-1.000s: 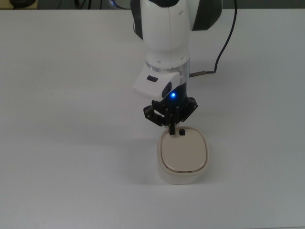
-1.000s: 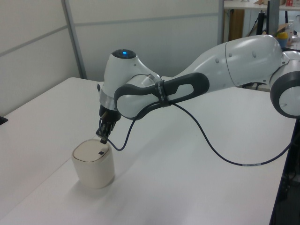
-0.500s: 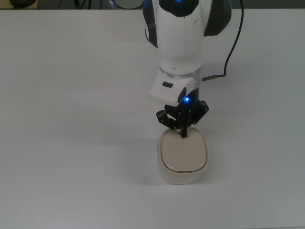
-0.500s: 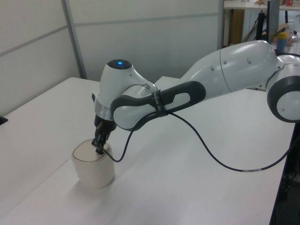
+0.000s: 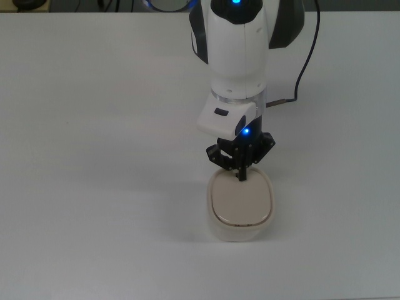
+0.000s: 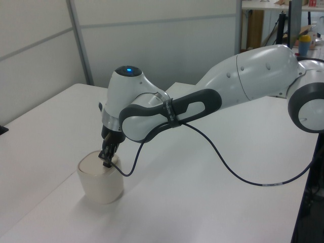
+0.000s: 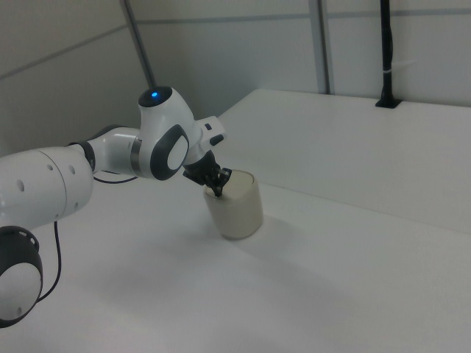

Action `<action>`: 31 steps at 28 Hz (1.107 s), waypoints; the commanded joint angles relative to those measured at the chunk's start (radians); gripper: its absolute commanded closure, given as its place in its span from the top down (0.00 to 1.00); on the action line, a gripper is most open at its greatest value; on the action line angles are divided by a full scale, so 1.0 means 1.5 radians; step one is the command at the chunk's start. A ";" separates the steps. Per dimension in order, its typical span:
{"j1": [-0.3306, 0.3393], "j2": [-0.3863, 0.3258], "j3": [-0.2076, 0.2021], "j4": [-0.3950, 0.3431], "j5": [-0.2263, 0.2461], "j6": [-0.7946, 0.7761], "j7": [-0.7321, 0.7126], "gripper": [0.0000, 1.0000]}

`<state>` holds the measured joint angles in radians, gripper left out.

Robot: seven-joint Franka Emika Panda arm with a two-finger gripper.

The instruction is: Open the trash can

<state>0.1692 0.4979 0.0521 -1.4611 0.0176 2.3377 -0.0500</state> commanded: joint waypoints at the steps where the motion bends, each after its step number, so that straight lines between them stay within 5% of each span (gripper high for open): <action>1: 0.001 -0.010 -0.005 -0.009 0.014 0.004 0.003 0.00; 15: -0.047 -0.177 -0.014 -0.005 0.041 -0.273 0.015 0.00; 20: -0.064 -0.209 -0.019 0.006 0.031 -0.365 0.010 0.00; 26: -0.064 -0.235 -0.030 0.019 -0.035 -0.497 -0.009 0.00; 31: -0.070 -0.252 -0.044 0.016 -0.040 -0.514 -0.011 0.00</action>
<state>0.0667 0.1506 0.0101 -1.4245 -0.0262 1.5952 -0.0445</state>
